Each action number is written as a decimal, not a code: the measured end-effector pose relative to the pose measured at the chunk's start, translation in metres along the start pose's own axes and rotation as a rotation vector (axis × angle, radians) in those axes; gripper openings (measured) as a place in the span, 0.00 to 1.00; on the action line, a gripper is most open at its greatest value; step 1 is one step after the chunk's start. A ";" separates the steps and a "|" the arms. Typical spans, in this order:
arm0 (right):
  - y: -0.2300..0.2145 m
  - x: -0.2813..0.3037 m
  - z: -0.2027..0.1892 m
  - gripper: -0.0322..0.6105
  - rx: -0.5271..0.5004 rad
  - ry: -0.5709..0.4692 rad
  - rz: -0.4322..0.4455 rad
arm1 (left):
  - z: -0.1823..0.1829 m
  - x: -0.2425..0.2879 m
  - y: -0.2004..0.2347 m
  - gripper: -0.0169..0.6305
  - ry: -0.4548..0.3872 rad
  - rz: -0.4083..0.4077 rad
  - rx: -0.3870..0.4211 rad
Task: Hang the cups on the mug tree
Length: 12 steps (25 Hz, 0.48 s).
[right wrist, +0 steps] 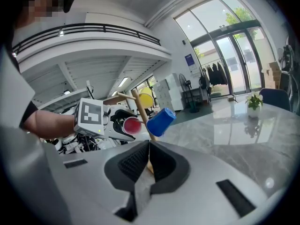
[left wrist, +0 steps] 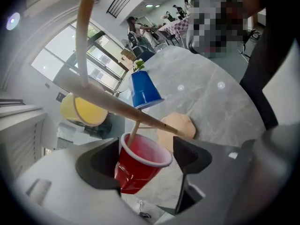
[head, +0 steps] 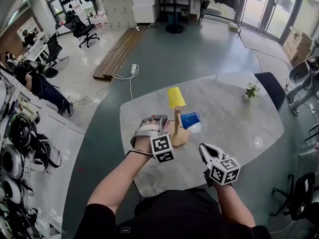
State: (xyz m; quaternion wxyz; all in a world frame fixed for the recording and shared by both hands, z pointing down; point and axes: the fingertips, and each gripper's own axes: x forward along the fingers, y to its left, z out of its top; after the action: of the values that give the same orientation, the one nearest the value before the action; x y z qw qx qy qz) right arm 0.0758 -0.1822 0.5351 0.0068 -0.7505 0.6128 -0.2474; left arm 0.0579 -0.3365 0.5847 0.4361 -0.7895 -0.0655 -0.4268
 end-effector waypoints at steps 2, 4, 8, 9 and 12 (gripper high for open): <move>0.001 -0.001 -0.001 0.07 0.002 0.003 0.001 | 0.003 0.000 -0.002 0.57 -0.011 -0.014 -0.003; 0.002 -0.002 -0.002 0.07 0.004 0.005 0.002 | 0.007 -0.002 -0.003 0.57 -0.026 -0.028 -0.018; 0.005 -0.004 -0.006 0.07 0.012 0.007 -0.001 | 0.017 -0.005 -0.010 0.58 -0.081 -0.069 -0.062; 0.005 -0.004 -0.007 0.07 0.015 0.007 -0.002 | 0.020 -0.005 -0.012 0.58 -0.093 -0.079 -0.073; 0.006 -0.005 -0.013 0.07 0.026 0.009 -0.005 | 0.026 -0.007 -0.012 0.58 -0.115 -0.076 -0.098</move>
State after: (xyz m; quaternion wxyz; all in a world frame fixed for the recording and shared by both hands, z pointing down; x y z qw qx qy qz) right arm 0.0650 -0.1754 0.5429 0.0130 -0.7507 0.6078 -0.2586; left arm 0.0643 -0.3082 0.5806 0.3759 -0.8301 -0.0991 -0.3998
